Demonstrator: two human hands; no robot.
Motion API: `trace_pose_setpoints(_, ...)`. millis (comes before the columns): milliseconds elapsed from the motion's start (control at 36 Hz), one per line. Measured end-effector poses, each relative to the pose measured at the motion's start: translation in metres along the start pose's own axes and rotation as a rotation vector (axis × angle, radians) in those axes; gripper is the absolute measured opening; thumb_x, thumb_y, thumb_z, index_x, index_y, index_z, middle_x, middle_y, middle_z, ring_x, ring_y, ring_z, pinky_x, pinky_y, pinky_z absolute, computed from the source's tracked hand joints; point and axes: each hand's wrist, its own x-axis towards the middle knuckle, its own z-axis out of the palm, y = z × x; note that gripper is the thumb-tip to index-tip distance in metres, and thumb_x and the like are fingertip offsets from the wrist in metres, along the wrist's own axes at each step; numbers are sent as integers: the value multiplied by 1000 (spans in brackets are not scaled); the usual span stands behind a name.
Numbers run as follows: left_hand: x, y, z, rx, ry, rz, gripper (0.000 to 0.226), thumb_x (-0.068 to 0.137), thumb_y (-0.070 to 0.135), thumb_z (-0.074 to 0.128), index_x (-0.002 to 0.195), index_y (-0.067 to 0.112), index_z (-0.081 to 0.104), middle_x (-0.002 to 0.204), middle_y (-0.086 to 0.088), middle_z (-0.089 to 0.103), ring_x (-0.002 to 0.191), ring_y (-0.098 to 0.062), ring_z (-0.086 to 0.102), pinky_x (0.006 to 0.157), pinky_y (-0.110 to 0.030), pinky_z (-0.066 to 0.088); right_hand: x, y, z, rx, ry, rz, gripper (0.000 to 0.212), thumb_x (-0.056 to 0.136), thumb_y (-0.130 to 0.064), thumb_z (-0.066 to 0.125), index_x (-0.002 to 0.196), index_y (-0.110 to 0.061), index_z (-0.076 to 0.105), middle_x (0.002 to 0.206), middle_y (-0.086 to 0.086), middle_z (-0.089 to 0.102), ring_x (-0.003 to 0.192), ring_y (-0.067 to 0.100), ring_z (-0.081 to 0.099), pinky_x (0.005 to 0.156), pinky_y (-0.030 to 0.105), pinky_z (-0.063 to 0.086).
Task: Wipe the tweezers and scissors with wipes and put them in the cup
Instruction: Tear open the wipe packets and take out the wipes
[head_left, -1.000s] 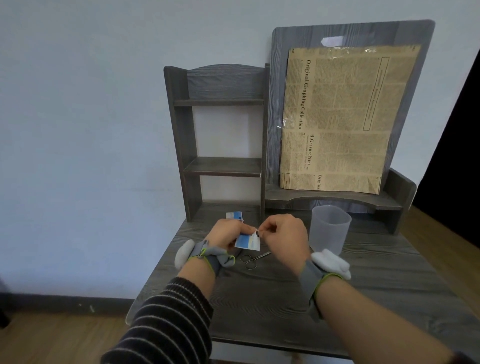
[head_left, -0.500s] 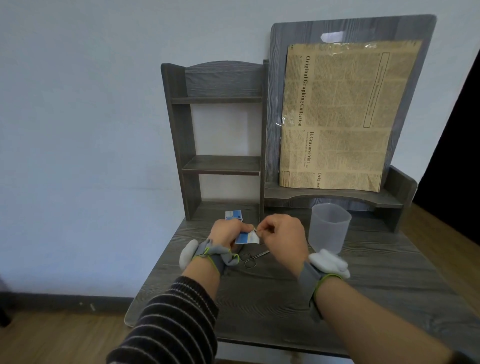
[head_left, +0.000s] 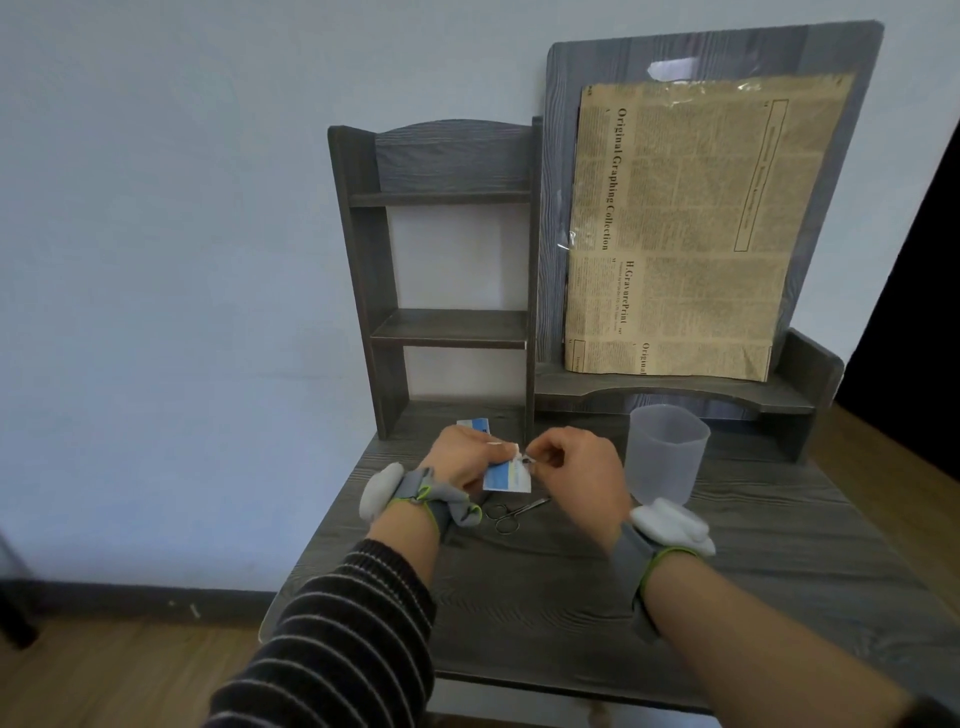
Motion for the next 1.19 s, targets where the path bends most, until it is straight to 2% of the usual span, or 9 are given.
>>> trace_pose_setpoints(111, 3, -3, -1, 30, 8, -28, 15, 83, 13, 69, 91, 0, 71, 64, -9, 59, 32, -5, 45, 34, -14, 37, 0, -5, 0, -34, -10, -12, 15, 79, -16, 64, 92, -20, 71, 92, -2, 67, 82, 12, 59, 75, 24, 48)
trace_pose_setpoints(194, 3, -2, -3, 34, 14, -20, 22, 82, 13, 70, 97, -3, 69, 65, -5, 59, 29, -3, 47, 35, -12, 41, 1, -7, -1, -59, -5, -20, 10, 82, -21, 64, 89, -20, 71, 92, -2, 67, 83, 13, 60, 75, 25, 48)
trace_pose_setpoints(306, 3, -2, -4, 7, -7, -25, 23, 82, 10, 70, 99, -6, 68, 70, -4, 60, 41, -5, 54, 40, -11, 46, 1, -8, -1, -71, 2, -16, 8, 83, -23, 64, 85, -20, 71, 92, -2, 67, 82, 12, 59, 75, 24, 47)
trace_pose_setpoints(444, 9, -6, -7, -18, 15, -63, 9, 81, 10, 70, 77, 3, 66, 69, -8, 60, 31, -3, 49, 39, -13, 45, 2, -12, 0, -69, -32, -55, 9, 84, -19, 62, 84, -16, 71, 91, -1, 67, 79, 10, 55, 73, 21, 43)
trace_pose_setpoints(583, 16, -15, -8, -58, 32, -118, 22, 80, 13, 71, 93, -4, 67, 74, -14, 62, 31, -6, 48, 38, -17, 43, 1, -14, 2, -93, -41, -96, 12, 86, -18, 59, 86, -14, 70, 92, 1, 66, 80, 9, 52, 75, 21, 42)
trace_pose_setpoints(722, 20, -20, -13, -84, 54, -142, 26, 79, 12, 70, 97, -7, 66, 64, -10, 60, 31, -7, 48, 39, -17, 41, 0, -17, 4, -105, -65, -109, 12, 86, -18, 59, 86, -16, 71, 92, 1, 68, 87, 15, 59, 82, 29, 47)
trace_pose_setpoints(944, 31, -29, -27, -100, 137, -144, 14, 79, 7, 69, 69, -1, 63, 39, -2, 57, 27, -6, 46, 35, -15, 40, -5, -22, 4, -95, -154, -108, 12, 87, -17, 58, 90, -17, 70, 97, -2, 66, 91, 12, 59, 87, 26, 48)
trace_pose_setpoints(1028, 34, -31, -30, -83, 144, -133, 15, 77, 10, 71, 67, 1, 65, 54, -9, 61, 30, -8, 47, 42, -20, 41, -5, -25, 5, -80, -162, -103, 12, 86, -16, 59, 89, -17, 71, 98, -2, 66, 92, 12, 60, 89, 28, 49)
trace_pose_setpoints(1194, 33, -40, -53, -60, 263, -105, 30, 80, 15, 70, 55, 9, 54, 27, 6, 48, 48, -19, 46, 56, -28, 41, -7, -22, 3, -109, -192, -131, 11, 84, -15, 60, 85, -18, 71, 92, -2, 67, 86, 13, 59, 84, 26, 47)
